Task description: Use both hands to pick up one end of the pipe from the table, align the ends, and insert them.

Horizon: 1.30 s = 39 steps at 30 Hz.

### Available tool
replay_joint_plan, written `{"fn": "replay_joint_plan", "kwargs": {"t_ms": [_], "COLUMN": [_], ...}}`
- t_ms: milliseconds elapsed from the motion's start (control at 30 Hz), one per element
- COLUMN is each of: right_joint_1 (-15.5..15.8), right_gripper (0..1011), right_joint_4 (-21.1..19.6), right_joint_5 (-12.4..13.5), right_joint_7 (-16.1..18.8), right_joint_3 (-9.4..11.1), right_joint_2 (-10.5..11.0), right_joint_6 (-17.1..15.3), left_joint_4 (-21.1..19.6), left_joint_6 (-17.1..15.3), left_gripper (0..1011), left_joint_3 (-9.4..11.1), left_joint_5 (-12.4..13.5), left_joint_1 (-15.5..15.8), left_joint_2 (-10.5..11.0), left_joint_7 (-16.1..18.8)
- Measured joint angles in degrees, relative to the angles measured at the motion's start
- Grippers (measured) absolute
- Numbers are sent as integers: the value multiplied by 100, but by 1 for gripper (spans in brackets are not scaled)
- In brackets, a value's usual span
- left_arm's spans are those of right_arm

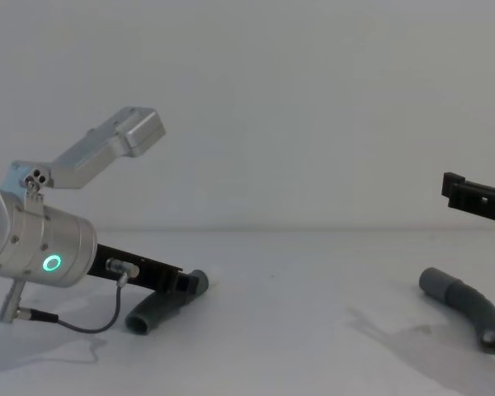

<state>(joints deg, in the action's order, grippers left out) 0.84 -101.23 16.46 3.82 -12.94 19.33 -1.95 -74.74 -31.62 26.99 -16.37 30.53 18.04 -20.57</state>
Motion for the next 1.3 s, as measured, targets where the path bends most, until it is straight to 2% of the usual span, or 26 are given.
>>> {"fn": "replay_joint_plan", "kwargs": {"t_ms": [300,533,967,1167,1300], "right_joint_1": [-18,-150,-595,-838,-962], "right_gripper": [1001,1001,1001,1001,1001], "right_joint_4": [-6,-60,-120,-92,-28], "right_joint_5": [-12,-106,-173,-121,-64], "right_joint_7": [5,57,287,450,533], "right_joint_3": [-2,-43,-66,-62,-62], "right_joint_2": [6,94,385,489,506], "right_joint_6": [-36,-372,-1645,-2401,-2756], "left_joint_4": [0,0,0,0,-1], "left_joint_6": [0,0,0,0,0], "left_gripper": [320,320,320,320,320], "left_joint_3": [0,0,0,0,0], "left_joint_5": [1,1,1,1,1], "left_joint_1": [0,0,0,0,0], "left_joint_2": [0,1,1,1,1], "left_joint_7": [1,1,0,1,1]}}
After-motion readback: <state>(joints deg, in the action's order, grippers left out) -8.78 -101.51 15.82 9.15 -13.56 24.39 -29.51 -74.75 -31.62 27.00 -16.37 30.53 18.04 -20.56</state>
